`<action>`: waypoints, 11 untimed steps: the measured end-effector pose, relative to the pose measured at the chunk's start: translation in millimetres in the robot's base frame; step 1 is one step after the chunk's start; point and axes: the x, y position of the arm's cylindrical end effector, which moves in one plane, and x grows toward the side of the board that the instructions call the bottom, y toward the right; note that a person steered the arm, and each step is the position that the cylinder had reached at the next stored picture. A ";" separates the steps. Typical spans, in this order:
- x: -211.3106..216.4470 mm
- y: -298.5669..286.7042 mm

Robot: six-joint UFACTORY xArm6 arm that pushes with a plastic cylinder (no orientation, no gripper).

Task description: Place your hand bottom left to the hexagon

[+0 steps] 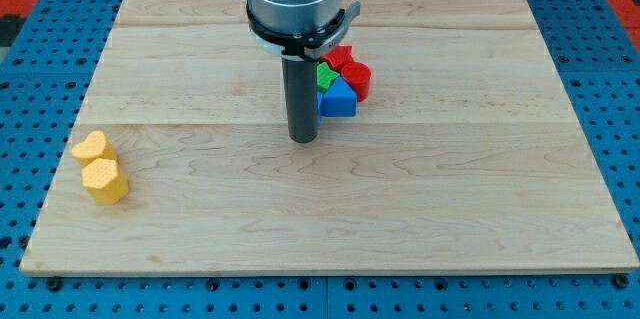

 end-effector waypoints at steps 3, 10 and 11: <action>-20.4 -25.3; 111.5 -281.8; 87.9 -280.4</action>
